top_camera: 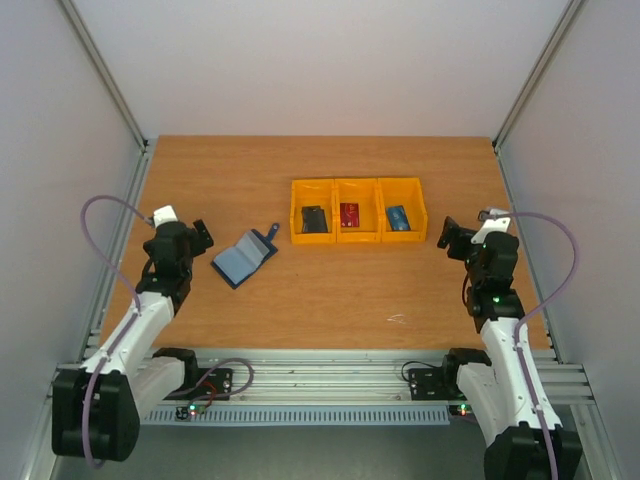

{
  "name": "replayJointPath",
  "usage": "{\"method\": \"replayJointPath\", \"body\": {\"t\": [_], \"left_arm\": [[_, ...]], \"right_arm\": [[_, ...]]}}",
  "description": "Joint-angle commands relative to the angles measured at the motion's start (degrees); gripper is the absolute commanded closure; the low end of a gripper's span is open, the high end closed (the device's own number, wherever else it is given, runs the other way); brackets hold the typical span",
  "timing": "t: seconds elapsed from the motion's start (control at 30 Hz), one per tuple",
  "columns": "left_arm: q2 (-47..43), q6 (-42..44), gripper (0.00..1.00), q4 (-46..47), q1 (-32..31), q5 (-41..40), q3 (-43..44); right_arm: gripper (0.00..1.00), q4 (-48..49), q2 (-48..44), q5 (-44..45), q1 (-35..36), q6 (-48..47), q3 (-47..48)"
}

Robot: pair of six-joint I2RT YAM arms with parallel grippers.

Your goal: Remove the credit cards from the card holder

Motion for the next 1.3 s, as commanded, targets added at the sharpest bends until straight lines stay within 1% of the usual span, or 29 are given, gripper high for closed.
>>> {"method": "replayJointPath", "body": {"t": [0.0, 0.03, 0.1, 0.17, 0.2, 0.23, 0.27, 0.3, 0.37, 0.43, 0.47, 0.53, 0.6, 0.63, 0.7, 0.8, 0.83, 0.87, 1.0, 1.2, 1.27], "left_arm": [[-0.5, 17.9, 0.0, 34.9, 1.6, 0.5, -12.9], [-0.1, 20.1, 0.01, 36.3, 1.9, 2.5, -14.1], [0.4, 19.2, 0.01, 34.7, 2.1, 3.2, -14.6], [1.0, 15.9, 0.01, 35.4, 2.2, 3.5, -15.6], [1.4, 15.8, 0.01, 37.1, 2.4, 4.3, -16.9], [2.0, 16.5, 0.0, 39.6, 2.7, 5.0, -18.1], [2.4, 17.1, 0.01, 41.4, 2.8, 5.2, -18.7], [2.6, 16.8, 0.0, 42.1, 4.3, 5.3, -18.9], [3.7, 15.3, 0.01, 42.2, 5.2, 5.6, -18.3], [5.6, 14.1, 0.01, 44.0, 5.2, 8.2, -18.0], [7.0, 14.3, 0.01, 46.2, 5.2, 10.2, -17.9], [10.4, 15.1, 0.01, 48.7, 5.2, 13.4, -16.8], [15.0, 15.6, 0.01, 50.0, 5.2, 15.1, -14.7], [17.2, 15.6, 0.01, 50.3, 5.2, 15.8, -13.3], [22.1, 15.6, 0.01, 51.3, 5.2, 19.2, -11.0], [29.6, 17.6, 0.01, 55.1, 5.2, 26.6, -9.2], [31.3, 19.2, 0.01, 56.5, 5.2, 27.6, -9.0], [32.0, 19.8, 0.01, 57.3, 5.2, 27.3, -8.7], [32.6, 19.2, 0.01, 51.6, 5.1, 25.5, -5.3], [32.8, 19.3, 0.01, 51.7, 5.1, 26.1, -5.2], [33.1, 19.3, 0.01, 50.3, 5.1, 26.0, -4.3]], "right_arm": [[0.01, 20.7, 3.7, 4.4, -0.2, -2.5, -6.5], [0.01, 26.2, 6.2, 4.3, -0.2, -2.6, -8.7], [0.02, 36.3, 13.2, 4.2, -0.2, -1.9, -12.4], [0.01, 44.3, 21.7, 3.8, -0.2, -1.1, -13.5], [0.02, 48.8, 26.1, 3.1, -0.2, -1.2, -14.0], [0.02, 55.7, 30.4, 2.0, -0.1, -1.9, -14.5], [0.02, 59.2, 34.8, 0.9, -0.1, -3.0, -14.9], [0.01, 65.1, 38.6, 0.5, -0.2, -3.4, -15.1], [0.02, 71.2, 46.7, 0.3, -0.2, -3.5, -15.1], [0.02, 79.7, 52.6, -1.7, -0.2, -3.7, -15.9], [0.02, 79.5, 52.1, -1.9, -0.2, -3.8, -16.2], [0.02, 74.8, 50.1, -3.1, -0.2, -3.9, -15.4], [0.02, 72.4, 50.3, -7.1, -0.2, -5.5, -13.5], [0.01, 69.3, 49.7, -8.3, -0.2, -6.0, -12.0], [0.02, 63.4, 49.2, -7.9, -0.2, -5.9, -9.1], [0.02, 54.7, 49.1, -9.1, -0.2, -6.4, -4.8], [0.02, 53.5, 49.0, -9.5, -0.1, -6.7, -4.5], [0.01, 53.9, 49.0, -9.8, -0.1, -6.8, -4.7], [0.01, 53.3, 49.0, -9.8, -0.1, -7.0, -4.4], [0.01, 53.4, 48.9, -10.4, -0.1, -7.2, -4.6], [0.02, 53.4, 48.9, -10.4, -0.1, -7.2, -4.5]]}}
